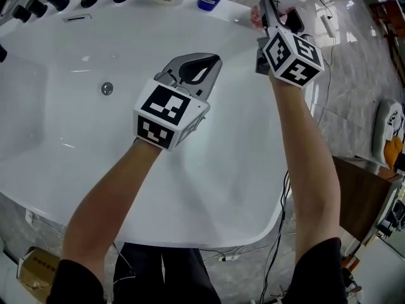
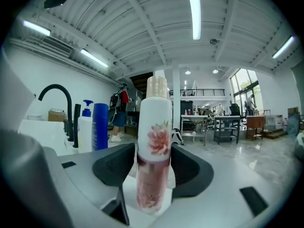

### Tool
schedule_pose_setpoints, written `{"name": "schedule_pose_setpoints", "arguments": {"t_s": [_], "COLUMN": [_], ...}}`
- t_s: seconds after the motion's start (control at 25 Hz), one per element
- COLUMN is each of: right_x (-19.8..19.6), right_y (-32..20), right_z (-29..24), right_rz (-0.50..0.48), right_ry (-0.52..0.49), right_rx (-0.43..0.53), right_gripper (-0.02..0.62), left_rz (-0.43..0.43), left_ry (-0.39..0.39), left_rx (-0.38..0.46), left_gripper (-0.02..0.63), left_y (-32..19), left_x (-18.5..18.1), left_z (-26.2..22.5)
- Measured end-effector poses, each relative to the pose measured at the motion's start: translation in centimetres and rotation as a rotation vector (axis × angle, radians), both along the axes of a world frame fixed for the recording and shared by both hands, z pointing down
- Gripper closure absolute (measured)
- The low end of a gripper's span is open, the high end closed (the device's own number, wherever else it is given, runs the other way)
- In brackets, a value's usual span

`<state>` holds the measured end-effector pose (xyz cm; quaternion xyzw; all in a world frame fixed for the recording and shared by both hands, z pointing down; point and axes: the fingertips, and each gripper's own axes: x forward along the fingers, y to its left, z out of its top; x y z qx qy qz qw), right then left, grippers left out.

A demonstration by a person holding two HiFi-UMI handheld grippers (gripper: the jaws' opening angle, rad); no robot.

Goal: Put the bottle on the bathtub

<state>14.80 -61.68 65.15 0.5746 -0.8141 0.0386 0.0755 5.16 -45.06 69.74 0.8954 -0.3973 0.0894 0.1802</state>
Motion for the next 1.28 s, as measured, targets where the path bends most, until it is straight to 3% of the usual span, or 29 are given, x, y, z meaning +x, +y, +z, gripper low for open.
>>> {"name": "schedule_pose_setpoints", "arguments": {"t_s": [0.24,0.44,0.84,1.12,1.28], "right_x": [1.2,1.5,-3.6,-2.8,-1.7], "right_y": [4.5,10.3,24.0,32.5,37.6], "right_z": [-0.1,-1.1,-7.0,-15.8,-20.5], "right_rz": [0.011,-0.026,-0.19,-0.133,-0.082], "right_ry": [-0.063,-0.03,-0.09,-0.151,-0.206], "right_rx": [-0.01,0.024,-0.007,-0.022,-0.056], "right_gripper": [0.353,0.353,0.353,0.354,0.354], "left_rz": [-0.01,-0.016,0.032,0.048,0.104], "left_ry": [0.015,0.023,0.035,0.033,0.022], "left_rx": [-0.011,-0.003,-0.001,0.005,-0.015], "left_gripper": [0.597,0.598,0.598,0.598,0.598], "left_y": [1.2,3.0,11.1,18.0,22.9], "left_x": [-0.7,-1.1,-0.5,-2.0,-2.6], "left_z": [-0.7,-2.4,-10.6,-19.5,-24.1]}}
